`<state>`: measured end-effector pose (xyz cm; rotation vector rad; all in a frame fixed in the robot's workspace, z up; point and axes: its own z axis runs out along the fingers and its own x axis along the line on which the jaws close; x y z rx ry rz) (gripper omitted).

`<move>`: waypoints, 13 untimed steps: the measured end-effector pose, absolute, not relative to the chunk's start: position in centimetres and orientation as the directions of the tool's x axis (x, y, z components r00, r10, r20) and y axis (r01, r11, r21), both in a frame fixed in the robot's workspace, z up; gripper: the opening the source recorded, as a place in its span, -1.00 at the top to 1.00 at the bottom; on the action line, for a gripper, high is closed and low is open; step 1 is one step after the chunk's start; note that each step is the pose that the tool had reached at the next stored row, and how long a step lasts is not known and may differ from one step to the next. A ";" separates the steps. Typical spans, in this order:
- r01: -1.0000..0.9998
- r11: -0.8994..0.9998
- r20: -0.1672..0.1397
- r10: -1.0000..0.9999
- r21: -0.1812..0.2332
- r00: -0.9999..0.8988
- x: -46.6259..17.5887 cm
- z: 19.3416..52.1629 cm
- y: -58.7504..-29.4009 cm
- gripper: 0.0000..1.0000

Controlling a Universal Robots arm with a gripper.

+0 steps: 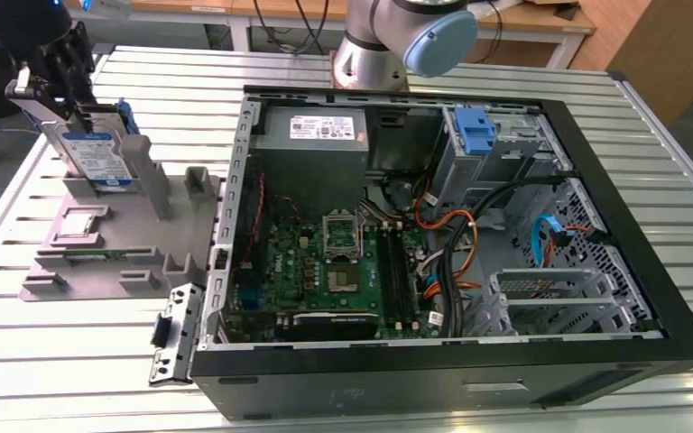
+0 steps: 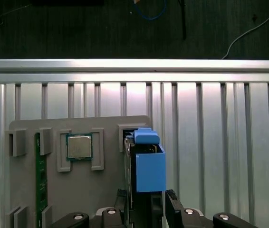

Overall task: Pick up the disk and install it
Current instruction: 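Pick up the disk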

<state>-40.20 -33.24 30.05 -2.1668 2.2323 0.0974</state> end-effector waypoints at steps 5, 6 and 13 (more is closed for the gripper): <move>-0.999 0.029 -0.065 -0.997 0.025 -0.031 -40.2 30.0 -33.2 0.27; -0.999 0.029 -0.065 -0.997 0.025 -0.030 -40.2 30.0 -33.2 0.27; -0.999 0.029 -0.068 -0.997 0.025 -0.030 -40.2 30.0 -33.2 0.29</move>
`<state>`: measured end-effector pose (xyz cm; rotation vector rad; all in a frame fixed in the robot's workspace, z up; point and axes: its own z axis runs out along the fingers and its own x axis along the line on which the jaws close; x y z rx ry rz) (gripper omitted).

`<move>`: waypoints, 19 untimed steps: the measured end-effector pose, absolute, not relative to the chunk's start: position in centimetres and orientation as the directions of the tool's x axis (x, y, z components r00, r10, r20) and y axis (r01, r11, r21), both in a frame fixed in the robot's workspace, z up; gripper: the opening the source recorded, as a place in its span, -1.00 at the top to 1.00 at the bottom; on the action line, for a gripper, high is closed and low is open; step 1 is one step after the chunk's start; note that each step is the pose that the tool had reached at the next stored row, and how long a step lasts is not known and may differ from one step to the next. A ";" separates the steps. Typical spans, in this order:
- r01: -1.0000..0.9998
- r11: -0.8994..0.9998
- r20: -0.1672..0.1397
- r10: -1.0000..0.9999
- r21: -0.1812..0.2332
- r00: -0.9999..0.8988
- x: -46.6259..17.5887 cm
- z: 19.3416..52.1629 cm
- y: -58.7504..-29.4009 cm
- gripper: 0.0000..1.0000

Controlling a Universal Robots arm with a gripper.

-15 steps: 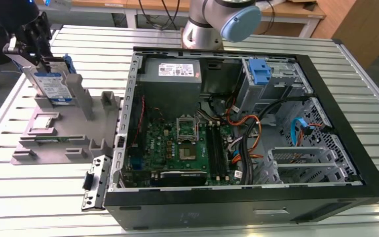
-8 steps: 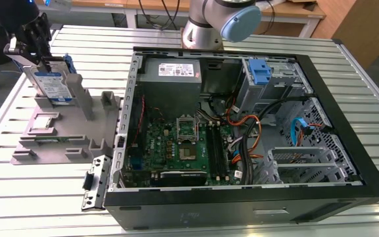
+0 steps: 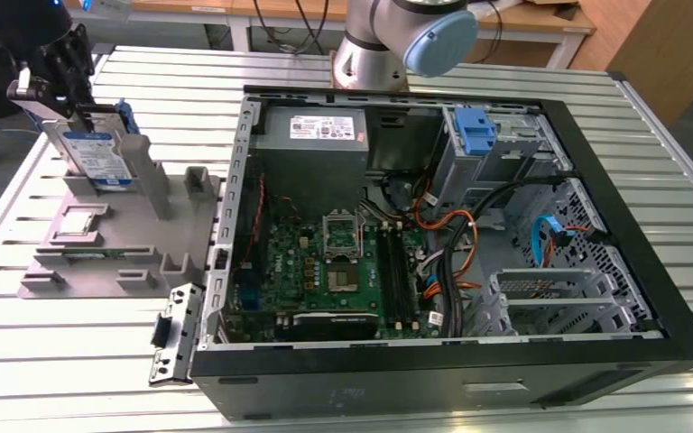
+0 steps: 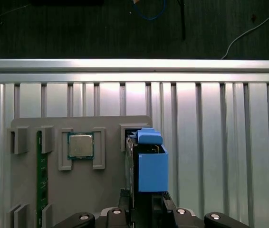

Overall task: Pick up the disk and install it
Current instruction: 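Pick up the disk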

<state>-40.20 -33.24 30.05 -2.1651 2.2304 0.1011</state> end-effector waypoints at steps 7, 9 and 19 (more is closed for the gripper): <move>-0.999 0.029 -0.069 -0.997 0.025 -0.031 -40.2 30.0 -33.2 0.29; -0.999 0.029 -0.070 -0.997 0.025 -0.030 -40.2 30.0 -33.2 0.29; -0.999 0.029 -0.069 -0.997 0.025 -0.030 -40.2 30.6 -33.2 0.29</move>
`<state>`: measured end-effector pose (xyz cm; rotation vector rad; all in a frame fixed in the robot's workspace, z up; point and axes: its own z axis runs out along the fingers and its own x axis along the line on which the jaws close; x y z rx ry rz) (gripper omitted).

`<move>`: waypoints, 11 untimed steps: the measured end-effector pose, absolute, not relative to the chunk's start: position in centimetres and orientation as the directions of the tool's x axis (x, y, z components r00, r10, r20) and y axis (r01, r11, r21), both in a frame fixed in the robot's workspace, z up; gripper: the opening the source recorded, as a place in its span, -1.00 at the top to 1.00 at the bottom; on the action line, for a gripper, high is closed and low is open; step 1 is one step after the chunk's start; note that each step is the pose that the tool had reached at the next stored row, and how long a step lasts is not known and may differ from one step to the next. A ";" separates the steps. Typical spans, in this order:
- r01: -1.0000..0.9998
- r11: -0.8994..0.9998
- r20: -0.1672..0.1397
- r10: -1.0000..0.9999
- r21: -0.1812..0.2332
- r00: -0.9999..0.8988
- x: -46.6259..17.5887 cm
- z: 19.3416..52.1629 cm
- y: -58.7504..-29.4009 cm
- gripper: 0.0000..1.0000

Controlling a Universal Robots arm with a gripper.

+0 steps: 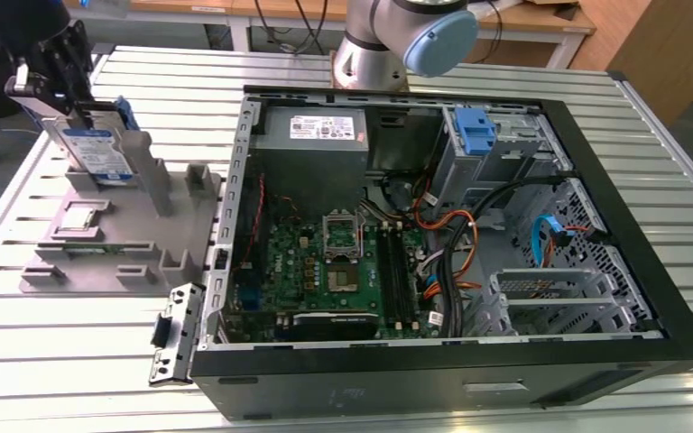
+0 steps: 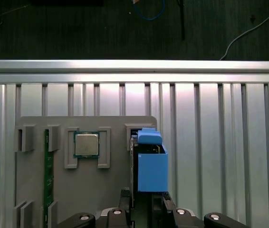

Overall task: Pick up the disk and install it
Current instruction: 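Pick up the disk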

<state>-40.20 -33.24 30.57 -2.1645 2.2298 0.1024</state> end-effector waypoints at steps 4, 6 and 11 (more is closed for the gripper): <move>-0.999 0.029 -0.066 -0.997 0.024 -0.030 -40.2 30.6 -33.2 0.29; -0.999 0.029 -0.061 -0.998 0.025 -0.030 -40.2 30.5 -33.3 0.29; -0.999 0.032 -0.044 -0.999 0.024 -0.033 -40.2 30.5 -33.3 0.29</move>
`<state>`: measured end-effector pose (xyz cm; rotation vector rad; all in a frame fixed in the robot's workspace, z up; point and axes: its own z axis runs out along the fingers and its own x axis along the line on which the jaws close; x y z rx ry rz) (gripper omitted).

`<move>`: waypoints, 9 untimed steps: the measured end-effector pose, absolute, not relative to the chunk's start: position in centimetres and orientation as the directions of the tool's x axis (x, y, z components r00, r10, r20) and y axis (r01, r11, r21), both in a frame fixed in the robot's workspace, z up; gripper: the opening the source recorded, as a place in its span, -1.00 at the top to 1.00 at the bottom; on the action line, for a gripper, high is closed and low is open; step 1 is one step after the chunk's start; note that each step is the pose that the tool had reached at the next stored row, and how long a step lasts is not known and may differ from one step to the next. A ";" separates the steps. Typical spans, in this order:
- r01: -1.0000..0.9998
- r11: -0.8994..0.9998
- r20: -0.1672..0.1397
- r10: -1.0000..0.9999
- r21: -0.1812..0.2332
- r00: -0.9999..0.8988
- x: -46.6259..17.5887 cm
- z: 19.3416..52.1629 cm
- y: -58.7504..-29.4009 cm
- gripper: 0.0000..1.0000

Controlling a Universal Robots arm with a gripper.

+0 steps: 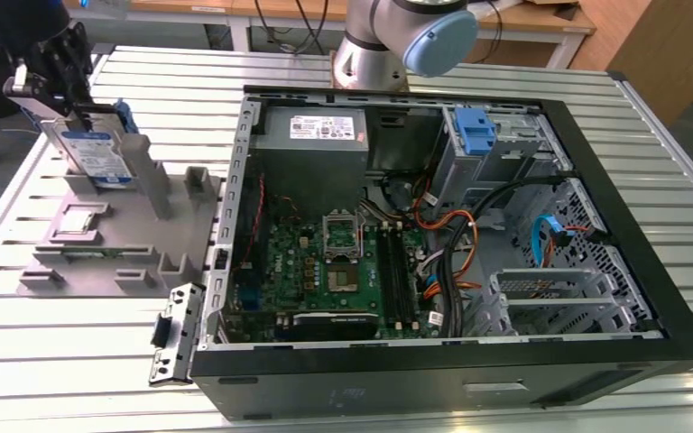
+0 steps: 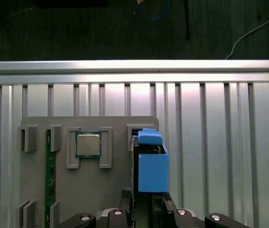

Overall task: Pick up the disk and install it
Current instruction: 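Pick up the disk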

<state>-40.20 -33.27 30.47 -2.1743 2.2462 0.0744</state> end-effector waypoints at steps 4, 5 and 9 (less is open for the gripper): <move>-0.999 0.033 -0.039 -0.999 0.024 -0.034 -40.2 30.4 -33.3 0.29; -0.999 0.033 -0.039 -0.999 0.024 -0.034 -40.2 30.4 -33.3 0.29; -0.999 0.033 -0.039 -0.999 0.024 -0.034 -40.2 30.4 -33.3 0.29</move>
